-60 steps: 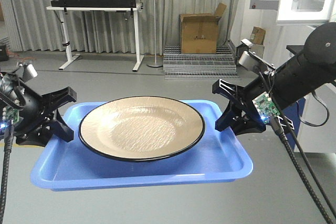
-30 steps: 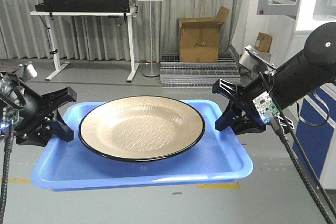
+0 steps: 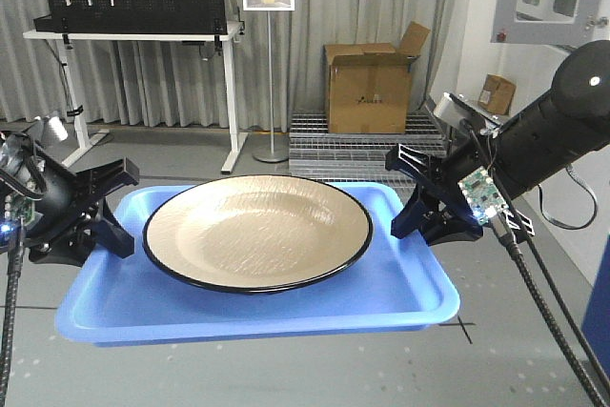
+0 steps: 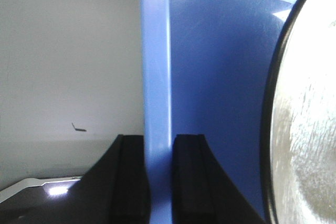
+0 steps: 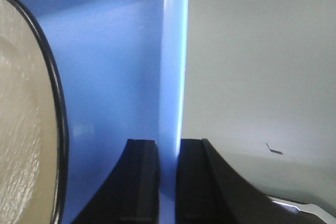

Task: Place disk in tray to left cabinet
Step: 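Carry the tray with both grippers while driving toward the white cabinet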

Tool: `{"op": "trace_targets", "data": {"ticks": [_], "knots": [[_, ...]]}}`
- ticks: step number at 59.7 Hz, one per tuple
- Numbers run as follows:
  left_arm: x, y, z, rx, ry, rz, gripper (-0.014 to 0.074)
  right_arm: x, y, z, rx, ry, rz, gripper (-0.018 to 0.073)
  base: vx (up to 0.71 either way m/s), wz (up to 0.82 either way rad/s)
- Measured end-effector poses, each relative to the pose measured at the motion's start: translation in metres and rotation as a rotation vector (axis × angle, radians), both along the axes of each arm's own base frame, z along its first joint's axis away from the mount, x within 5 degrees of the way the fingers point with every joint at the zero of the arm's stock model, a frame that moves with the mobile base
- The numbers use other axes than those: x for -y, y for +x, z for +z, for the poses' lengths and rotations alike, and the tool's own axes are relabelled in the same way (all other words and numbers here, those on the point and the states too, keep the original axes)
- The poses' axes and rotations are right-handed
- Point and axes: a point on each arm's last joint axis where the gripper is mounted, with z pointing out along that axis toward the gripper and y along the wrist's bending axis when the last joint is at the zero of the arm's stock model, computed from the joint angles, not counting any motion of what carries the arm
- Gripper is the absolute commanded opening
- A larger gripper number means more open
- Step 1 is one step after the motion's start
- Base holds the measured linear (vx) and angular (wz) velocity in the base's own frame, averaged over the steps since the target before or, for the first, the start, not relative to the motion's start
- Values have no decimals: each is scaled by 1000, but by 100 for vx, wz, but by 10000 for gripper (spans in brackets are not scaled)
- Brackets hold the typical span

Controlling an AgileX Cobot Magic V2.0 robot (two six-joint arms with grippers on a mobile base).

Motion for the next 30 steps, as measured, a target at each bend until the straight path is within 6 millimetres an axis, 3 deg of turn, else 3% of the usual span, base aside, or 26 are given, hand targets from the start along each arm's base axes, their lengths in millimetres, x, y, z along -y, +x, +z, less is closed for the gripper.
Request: {"op": "trace_targets", "data": {"ticks": [30], "knots": [[0,0,0,0,0,0,0,0,0,0,0,0,0,-4,65,4]]}}
